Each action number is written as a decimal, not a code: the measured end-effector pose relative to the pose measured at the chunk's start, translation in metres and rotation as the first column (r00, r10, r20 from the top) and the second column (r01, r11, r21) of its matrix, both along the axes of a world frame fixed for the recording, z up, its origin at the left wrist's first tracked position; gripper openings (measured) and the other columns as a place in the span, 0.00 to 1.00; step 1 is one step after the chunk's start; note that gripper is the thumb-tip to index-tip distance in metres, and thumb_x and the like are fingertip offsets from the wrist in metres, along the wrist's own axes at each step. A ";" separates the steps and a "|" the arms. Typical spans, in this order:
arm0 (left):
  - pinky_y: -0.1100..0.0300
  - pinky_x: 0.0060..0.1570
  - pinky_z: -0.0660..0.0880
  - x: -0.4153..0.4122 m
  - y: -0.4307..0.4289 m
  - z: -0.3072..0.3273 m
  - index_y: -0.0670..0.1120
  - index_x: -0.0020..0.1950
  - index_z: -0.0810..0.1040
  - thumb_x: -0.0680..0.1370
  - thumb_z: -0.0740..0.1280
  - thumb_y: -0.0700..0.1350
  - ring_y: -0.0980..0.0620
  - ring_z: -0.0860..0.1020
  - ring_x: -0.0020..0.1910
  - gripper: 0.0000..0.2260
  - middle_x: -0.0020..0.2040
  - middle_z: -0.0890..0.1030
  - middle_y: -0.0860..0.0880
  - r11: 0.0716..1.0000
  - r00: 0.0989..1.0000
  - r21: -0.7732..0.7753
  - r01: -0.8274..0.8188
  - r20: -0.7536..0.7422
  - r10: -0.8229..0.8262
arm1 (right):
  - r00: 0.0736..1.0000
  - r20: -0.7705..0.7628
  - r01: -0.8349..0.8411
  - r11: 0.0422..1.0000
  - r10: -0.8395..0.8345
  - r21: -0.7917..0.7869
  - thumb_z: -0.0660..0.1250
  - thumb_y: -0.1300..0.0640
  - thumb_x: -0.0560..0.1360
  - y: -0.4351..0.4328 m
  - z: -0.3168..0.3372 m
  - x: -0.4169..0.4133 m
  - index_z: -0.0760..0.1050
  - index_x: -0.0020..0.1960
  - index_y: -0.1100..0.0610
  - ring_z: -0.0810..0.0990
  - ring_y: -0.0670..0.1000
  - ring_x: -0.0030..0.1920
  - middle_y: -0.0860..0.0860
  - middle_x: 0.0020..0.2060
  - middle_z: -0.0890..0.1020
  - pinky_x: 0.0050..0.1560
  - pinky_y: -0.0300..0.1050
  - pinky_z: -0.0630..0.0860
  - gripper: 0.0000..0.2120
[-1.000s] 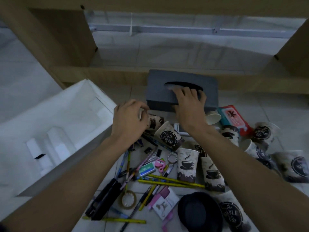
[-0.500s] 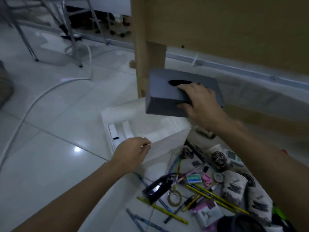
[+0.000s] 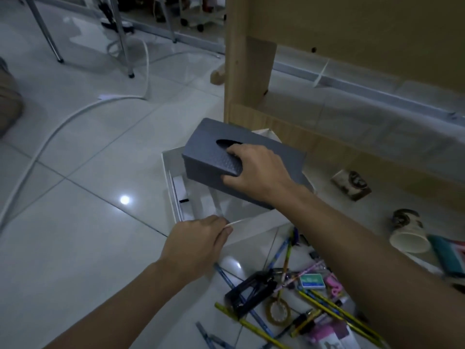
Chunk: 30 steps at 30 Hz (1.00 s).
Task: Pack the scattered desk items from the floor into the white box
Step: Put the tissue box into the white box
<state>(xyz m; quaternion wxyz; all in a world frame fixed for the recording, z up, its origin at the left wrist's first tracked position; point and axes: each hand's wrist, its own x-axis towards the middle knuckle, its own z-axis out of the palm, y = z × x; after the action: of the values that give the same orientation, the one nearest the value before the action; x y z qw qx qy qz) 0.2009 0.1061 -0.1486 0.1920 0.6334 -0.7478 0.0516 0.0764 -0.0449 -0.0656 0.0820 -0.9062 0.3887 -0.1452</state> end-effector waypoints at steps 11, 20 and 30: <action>0.57 0.25 0.73 0.002 0.002 -0.003 0.52 0.46 0.80 0.82 0.53 0.55 0.52 0.79 0.30 0.18 0.37 0.81 0.54 0.998 0.999 0.042 -0.052 -0.011 0.053 | 0.947 -0.198 -0.231 0.965 0.252 0.124 0.70 0.51 0.74 -0.024 -0.041 -0.010 0.70 0.70 0.47 0.72 0.52 0.61 0.48 0.61 0.76 0.64 0.51 0.59 0.26; 0.59 0.26 0.71 -0.003 0.002 0.003 0.53 0.44 0.80 0.82 0.56 0.53 0.52 0.79 0.30 0.14 0.36 0.80 0.55 1.000 1.000 0.018 -0.023 -0.013 0.023 | 0.968 -0.131 -0.214 0.977 0.215 0.029 0.68 0.54 0.75 -0.014 -0.064 0.033 0.68 0.73 0.49 0.71 0.56 0.63 0.52 0.62 0.75 0.72 0.56 0.55 0.27; 0.60 0.25 0.70 -0.002 0.003 0.006 0.52 0.44 0.80 0.81 0.57 0.53 0.53 0.78 0.29 0.14 0.35 0.80 0.55 0.999 0.999 0.040 -0.028 -0.024 0.029 | 0.964 -0.219 -0.135 0.987 0.151 0.087 0.65 0.54 0.78 -0.016 -0.082 0.031 0.59 0.77 0.46 0.63 0.58 0.71 0.54 0.69 0.70 0.73 0.69 0.45 0.29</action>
<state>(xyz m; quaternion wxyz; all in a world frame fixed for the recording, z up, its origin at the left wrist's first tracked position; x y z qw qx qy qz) 0.1990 0.1088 -0.1424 0.1880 0.6483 -0.7371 0.0319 0.1074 -0.0607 -0.1472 0.0799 -0.9389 0.3341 -0.0215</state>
